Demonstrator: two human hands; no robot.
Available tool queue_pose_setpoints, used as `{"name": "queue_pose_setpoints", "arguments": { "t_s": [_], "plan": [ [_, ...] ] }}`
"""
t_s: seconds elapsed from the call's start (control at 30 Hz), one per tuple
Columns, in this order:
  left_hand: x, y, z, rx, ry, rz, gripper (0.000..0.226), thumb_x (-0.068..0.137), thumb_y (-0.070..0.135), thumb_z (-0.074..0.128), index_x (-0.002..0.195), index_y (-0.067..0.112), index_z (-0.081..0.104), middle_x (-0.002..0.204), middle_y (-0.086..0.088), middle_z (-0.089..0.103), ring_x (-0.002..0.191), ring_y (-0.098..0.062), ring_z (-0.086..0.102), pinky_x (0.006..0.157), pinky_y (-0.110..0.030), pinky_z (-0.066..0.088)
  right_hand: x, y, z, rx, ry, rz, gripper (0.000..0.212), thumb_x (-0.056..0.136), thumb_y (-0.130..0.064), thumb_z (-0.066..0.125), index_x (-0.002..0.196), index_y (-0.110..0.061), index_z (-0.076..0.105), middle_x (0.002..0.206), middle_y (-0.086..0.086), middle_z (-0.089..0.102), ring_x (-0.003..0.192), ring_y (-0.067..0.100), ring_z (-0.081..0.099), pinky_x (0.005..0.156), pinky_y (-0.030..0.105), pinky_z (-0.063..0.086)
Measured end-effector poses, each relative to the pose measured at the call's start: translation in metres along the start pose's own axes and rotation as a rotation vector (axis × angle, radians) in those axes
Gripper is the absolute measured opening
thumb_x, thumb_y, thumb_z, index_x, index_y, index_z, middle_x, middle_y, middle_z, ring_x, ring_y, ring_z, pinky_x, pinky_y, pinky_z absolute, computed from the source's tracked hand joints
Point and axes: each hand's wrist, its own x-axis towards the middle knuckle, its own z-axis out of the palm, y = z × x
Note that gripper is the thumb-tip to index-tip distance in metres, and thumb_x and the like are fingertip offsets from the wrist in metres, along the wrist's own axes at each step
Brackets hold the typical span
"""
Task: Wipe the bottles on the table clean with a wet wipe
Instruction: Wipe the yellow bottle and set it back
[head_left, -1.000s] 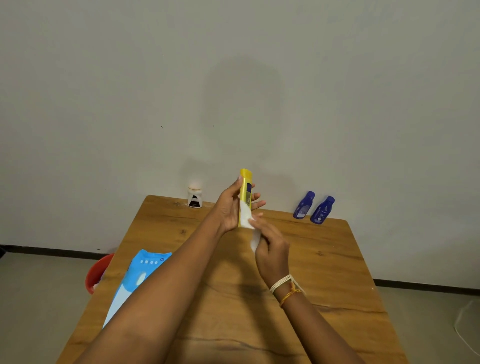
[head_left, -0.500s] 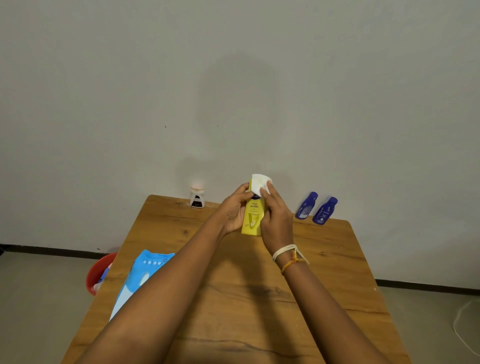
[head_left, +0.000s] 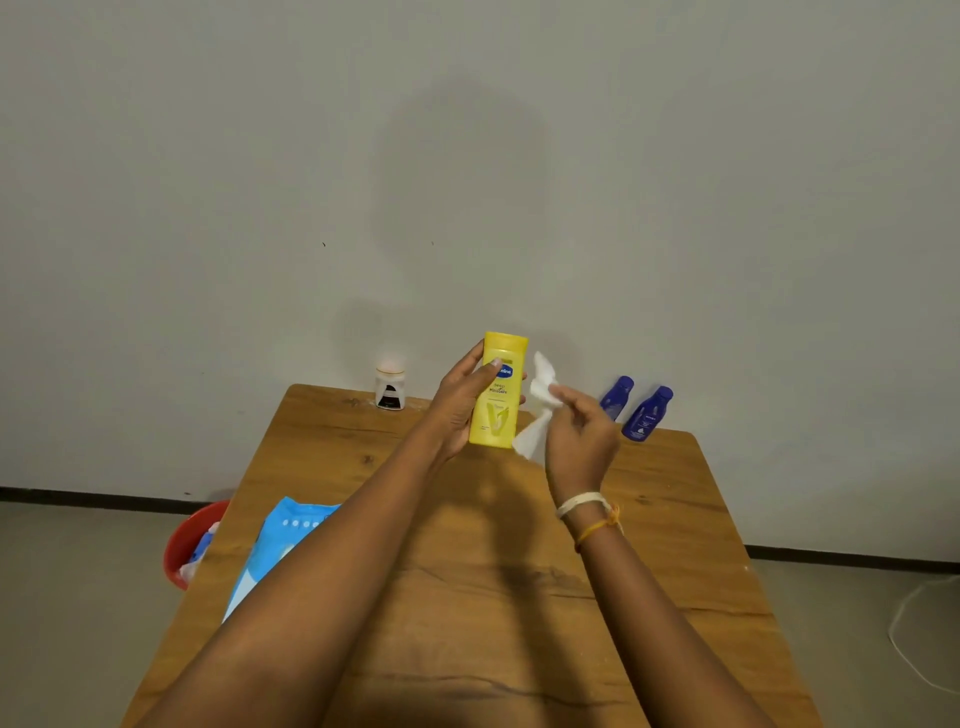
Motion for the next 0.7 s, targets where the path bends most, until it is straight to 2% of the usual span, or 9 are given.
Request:
{"name": "queue_pose_setpoints", "arguments": {
  "t_s": [0.07, 0.1, 0.23, 0.4, 0.47, 0.57, 0.7],
  "plan": [
    [-0.001, 0.0, 0.003, -0.002, -0.02, 0.003, 0.047, 0.095, 0.019, 0.055, 0.141, 0.021, 0.044, 0.12, -0.024, 0.063, 0.105, -0.043, 0.062, 0.091, -0.058, 0.05, 0.015, -0.009, 0.01, 0.043, 0.055, 0.045, 0.017, 0.085, -0.007, 0.062, 0.1, -0.008, 0.07, 0.098, 0.003, 0.067, 0.091, 0.015, 0.062, 0.081, 0.026, 0.054],
    [-0.002, 0.001, 0.005, -0.005, -0.031, 0.004, 0.046, 0.096, 0.02, 0.053, 0.141, 0.021, 0.043, 0.122, -0.024, 0.062, 0.107, -0.042, 0.062, 0.09, -0.057, 0.05, 0.021, -0.011, 0.016, 0.05, 0.071, 0.055, 0.016, 0.084, -0.012, 0.066, 0.099, -0.008, 0.07, 0.097, 0.003, 0.068, 0.089, 0.014, 0.063, 0.08, 0.028, 0.055],
    [-0.004, 0.003, 0.014, -0.046, -0.053, 0.022, 0.039, 0.102, 0.022, 0.036, 0.14, 0.021, 0.042, 0.116, -0.01, 0.067, 0.099, -0.025, 0.068, 0.076, -0.038, 0.058, 0.031, -0.012, 0.031, 0.081, 0.141, 0.13, 0.009, 0.083, -0.016, 0.069, 0.091, -0.013, 0.067, 0.091, 0.001, 0.066, 0.085, 0.02, 0.066, 0.07, 0.039, 0.06],
    [-0.002, 0.006, 0.014, -0.107, -0.114, 0.027, 0.042, 0.103, 0.024, 0.03, 0.144, 0.023, 0.037, 0.125, -0.007, 0.062, 0.106, -0.023, 0.066, 0.085, -0.037, 0.056, 0.029, -0.013, 0.037, 0.128, 0.189, 0.127, 0.025, 0.086, -0.014, 0.065, 0.111, -0.011, 0.065, 0.107, 0.003, 0.062, 0.094, 0.014, 0.06, 0.074, 0.019, 0.054],
    [-0.001, 0.006, 0.012, -0.137, -0.132, 0.023, 0.041, 0.103, 0.023, 0.03, 0.143, 0.024, 0.038, 0.124, -0.006, 0.064, 0.105, -0.023, 0.067, 0.084, -0.037, 0.056, 0.027, -0.013, 0.039, 0.107, 0.204, 0.077, 0.025, 0.088, -0.014, 0.062, 0.112, -0.009, 0.067, 0.104, 0.001, 0.057, 0.093, 0.013, 0.058, 0.07, 0.012, 0.05],
    [0.0, 0.006, 0.013, -0.135, -0.135, -0.001, 0.039, 0.102, 0.023, 0.032, 0.14, 0.024, 0.043, 0.114, -0.002, 0.069, 0.099, -0.018, 0.068, 0.083, -0.035, 0.056, 0.025, -0.013, 0.041, 0.055, 0.193, -0.103, 0.022, 0.089, -0.013, 0.063, 0.108, -0.006, 0.069, 0.099, 0.002, 0.054, 0.086, 0.007, 0.056, 0.068, 0.008, 0.049],
    [-0.001, 0.003, 0.015, -0.187, -0.161, -0.031, 0.035, 0.102, 0.019, 0.033, 0.131, 0.022, 0.052, 0.113, -0.003, 0.069, 0.097, -0.015, 0.068, 0.087, -0.03, 0.055, 0.02, -0.011, 0.043, -0.098, 0.106, -0.347, 0.023, 0.093, -0.014, 0.056, 0.111, -0.005, 0.066, 0.099, 0.006, 0.057, 0.088, 0.009, 0.056, 0.073, 0.016, 0.051]
  ]
}}
